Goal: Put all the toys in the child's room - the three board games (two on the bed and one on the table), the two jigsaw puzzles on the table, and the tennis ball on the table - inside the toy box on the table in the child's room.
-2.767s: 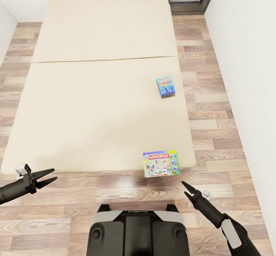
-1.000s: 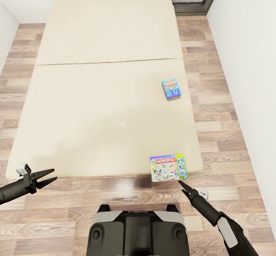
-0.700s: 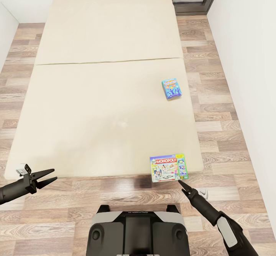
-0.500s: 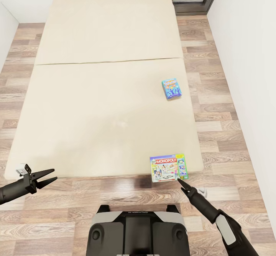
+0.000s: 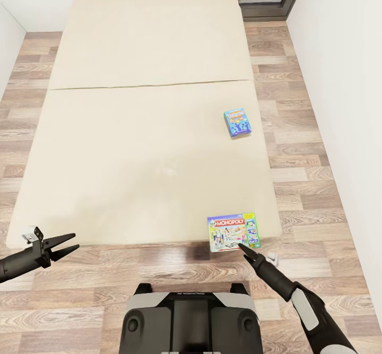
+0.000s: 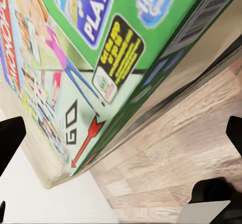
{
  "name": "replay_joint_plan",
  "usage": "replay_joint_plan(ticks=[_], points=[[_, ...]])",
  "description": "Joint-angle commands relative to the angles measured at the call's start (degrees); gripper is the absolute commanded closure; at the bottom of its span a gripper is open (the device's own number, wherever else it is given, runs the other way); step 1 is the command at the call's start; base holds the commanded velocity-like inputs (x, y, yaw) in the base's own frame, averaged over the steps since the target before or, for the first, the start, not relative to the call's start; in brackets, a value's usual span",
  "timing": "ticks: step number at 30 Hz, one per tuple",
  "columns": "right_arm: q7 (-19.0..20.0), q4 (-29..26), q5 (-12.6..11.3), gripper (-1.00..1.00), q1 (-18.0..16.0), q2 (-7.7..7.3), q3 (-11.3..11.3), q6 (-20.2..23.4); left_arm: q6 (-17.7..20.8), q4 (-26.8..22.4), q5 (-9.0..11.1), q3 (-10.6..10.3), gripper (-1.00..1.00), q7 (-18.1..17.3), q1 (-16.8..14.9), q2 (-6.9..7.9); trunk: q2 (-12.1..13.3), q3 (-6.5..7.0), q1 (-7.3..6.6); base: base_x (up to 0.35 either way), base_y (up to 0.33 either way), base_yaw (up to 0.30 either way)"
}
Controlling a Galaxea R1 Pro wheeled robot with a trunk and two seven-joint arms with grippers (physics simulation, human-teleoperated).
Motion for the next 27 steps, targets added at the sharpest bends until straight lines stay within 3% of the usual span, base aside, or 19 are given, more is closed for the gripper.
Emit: replay_joint_plan(ticks=[1,8,27], points=[[0.08,0.02,-0.38,-1.00,-0.04,0.00,0.05,0.46,0.61,0.00,-0.08,0.01,-1.00,-0.27,-0.01,0.01,-0.03,-0.02,0.01,0.000,0.000,0.000],[0.07,0.03,-0.42,-1.00,-0.10,0.01,0.43,0.48,0.61,0.00,-0.08,0.01,-1.00,-0.27,0.00,0.01,-2.43,-1.10,1.32,0.000,0.000,0.000],[0.17,0.03,-0.58,-1.00,-0.12,0.01,0.52,0.48,0.61,0.00,-0.08,0.01,-1.00,-0.27,0.00,0.00,-2.43,-1.10,1.32,0.000,0.000,0.000]])
